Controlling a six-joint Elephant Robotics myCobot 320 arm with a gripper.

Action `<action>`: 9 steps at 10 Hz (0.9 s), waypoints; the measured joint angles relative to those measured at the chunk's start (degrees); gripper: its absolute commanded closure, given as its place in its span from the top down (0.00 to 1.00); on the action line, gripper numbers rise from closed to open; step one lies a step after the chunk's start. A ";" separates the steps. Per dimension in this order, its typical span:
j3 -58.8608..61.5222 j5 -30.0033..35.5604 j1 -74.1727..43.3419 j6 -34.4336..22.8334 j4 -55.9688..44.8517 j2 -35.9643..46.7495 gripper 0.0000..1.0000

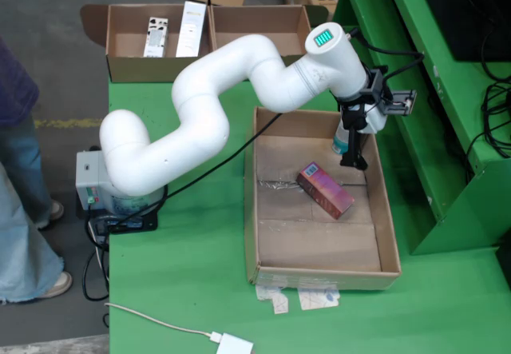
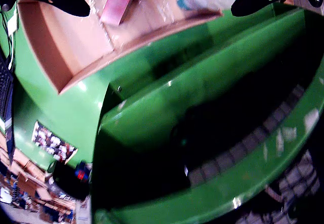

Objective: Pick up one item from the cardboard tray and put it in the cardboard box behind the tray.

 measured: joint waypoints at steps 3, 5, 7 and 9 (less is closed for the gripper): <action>0.00 7.73 1.50 1.05 -7.81 0.44 1.00; 0.09 9.49 -0.17 -0.18 -12.91 -1.32 1.00; -0.09 9.75 -0.26 -0.53 -11.41 -4.40 1.00; 0.00 9.84 -1.05 -0.70 -11.50 -5.54 1.00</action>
